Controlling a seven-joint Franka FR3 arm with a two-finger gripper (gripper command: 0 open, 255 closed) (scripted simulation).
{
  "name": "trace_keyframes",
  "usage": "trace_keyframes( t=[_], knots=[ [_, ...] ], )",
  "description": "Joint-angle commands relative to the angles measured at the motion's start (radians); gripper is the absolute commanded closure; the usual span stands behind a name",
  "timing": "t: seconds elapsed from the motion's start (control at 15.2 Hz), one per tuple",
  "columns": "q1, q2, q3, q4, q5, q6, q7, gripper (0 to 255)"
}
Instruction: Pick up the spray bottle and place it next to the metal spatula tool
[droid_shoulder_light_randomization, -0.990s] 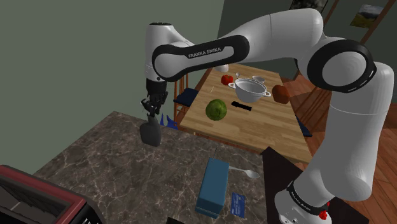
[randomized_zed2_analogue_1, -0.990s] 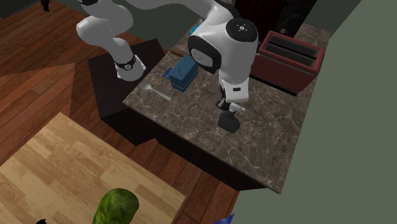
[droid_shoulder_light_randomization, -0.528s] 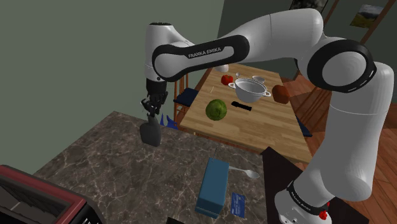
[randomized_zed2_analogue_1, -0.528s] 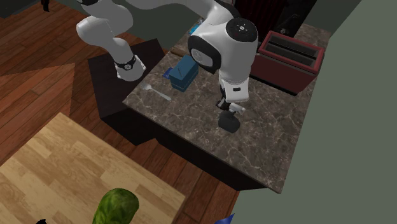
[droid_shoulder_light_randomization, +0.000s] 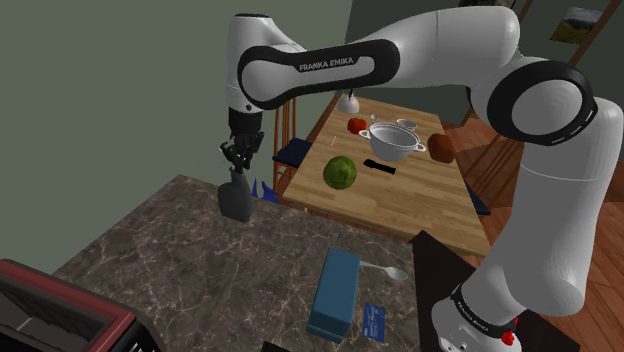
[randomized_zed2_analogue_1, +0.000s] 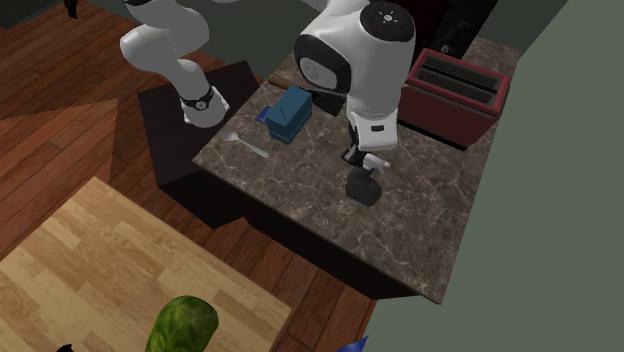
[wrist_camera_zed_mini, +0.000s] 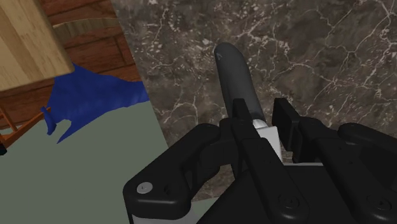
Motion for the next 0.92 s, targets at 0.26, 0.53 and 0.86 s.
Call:
trace_keyframes(
  t=[0.26,0.53,0.86],
  knots=[
    [0.001,-0.013,0.003,0.063,0.004,-0.076,0.000,255],
    [0.004,-0.014,0.004,0.116,0.004,-0.130,0.001,255],
    [0.008,-0.009,0.005,0.190,0.003,-0.199,0.003,255]
  ],
)
